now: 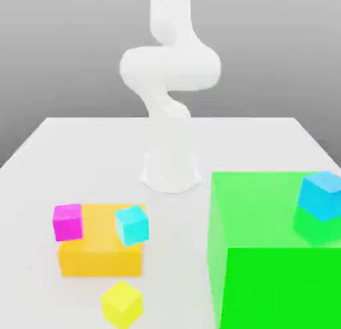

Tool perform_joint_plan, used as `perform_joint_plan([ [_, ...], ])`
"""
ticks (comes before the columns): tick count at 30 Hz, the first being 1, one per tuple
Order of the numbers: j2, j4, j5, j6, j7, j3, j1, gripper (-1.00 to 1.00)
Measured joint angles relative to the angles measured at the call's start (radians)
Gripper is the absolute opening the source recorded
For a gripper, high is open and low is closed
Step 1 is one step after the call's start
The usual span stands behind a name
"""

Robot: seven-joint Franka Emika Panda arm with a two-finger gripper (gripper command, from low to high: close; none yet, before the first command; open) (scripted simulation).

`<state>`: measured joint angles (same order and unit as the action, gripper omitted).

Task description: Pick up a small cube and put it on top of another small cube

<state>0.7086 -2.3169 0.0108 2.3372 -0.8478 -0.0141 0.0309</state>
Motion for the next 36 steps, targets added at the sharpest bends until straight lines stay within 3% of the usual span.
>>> perform_joint_plan([
  [16,-0.587,-0.108,0.071,0.24,-0.309,-0.036,0.148,0.0],
  [25,-0.909,-0.17,0.024,0.376,-0.418,-0.025,0.191,0.0],
  [30,-1.09,-0.147,0.023,0.509,-0.434,-0.014,0.186,0.0],
  [31,-1.118,-0.142,0.026,0.531,-0.436,-0.012,0.183,-1.0],
  [36,-1.118,-0.142,0.027,0.533,-0.437,-0.012,0.184,-1.0],
])
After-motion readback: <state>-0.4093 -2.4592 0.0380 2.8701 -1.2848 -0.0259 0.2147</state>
